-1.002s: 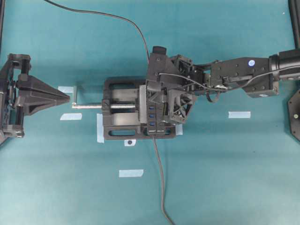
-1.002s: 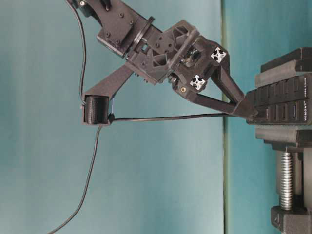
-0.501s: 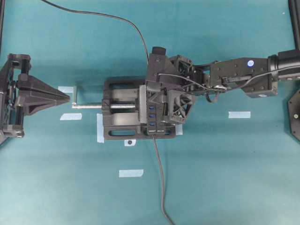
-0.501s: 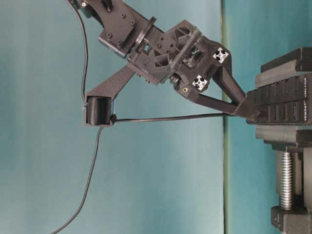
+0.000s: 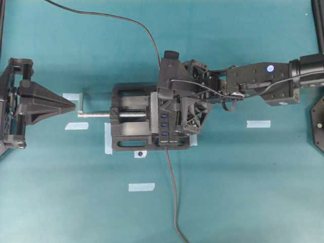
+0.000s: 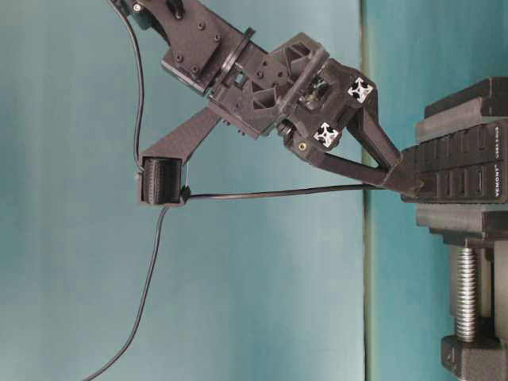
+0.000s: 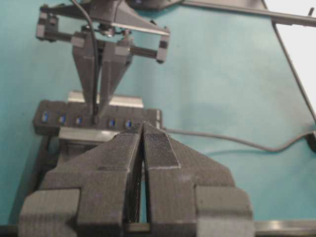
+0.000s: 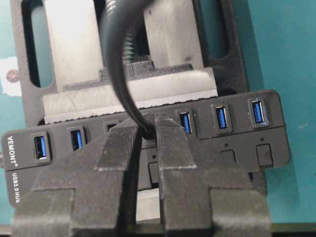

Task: Insert the USB into the center port of the fixed hub
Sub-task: 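Align the plug with the center port and push it in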

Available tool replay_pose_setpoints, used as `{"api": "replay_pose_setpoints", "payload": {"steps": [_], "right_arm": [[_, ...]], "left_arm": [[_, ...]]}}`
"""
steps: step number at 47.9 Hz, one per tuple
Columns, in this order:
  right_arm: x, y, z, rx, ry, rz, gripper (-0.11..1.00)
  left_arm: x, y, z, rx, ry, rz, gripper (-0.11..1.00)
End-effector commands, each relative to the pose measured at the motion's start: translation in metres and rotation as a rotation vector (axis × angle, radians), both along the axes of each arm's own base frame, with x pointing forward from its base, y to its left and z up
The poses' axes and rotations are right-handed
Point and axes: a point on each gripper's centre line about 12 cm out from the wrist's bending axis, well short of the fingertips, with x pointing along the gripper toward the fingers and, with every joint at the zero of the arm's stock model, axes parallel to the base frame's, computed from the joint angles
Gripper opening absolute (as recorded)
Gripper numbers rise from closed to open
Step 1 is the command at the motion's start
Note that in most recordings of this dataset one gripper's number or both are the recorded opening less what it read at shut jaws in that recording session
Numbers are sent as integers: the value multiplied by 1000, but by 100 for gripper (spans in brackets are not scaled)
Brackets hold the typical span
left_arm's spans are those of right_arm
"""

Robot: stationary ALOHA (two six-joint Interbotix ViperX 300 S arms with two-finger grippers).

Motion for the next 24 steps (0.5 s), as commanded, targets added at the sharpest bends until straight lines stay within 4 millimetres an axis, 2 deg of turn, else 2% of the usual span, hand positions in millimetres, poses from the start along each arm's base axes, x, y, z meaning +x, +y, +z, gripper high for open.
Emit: {"api": "replay_pose_setpoints", "payload": {"steps": [1, 7, 14, 20, 24], "right_arm": [[-1, -2, -2, 7, 8, -15, 7], [0, -4, 2, 6, -13, -19, 8], [1, -4, 5, 5, -22, -17, 16], [1, -4, 6, 5, -19, -19, 30], [0, -4, 5, 5, -16, -19, 46]], "left_arm": [[2, 0, 7, 1, -18, 1, 1], [2, 0, 7, 1, -20, 1, 1], [2, 0, 7, 1, -20, 0, 1], [2, 0, 6, 1, -17, 1, 1], [2, 0, 6, 1, -18, 1, 1]]}}
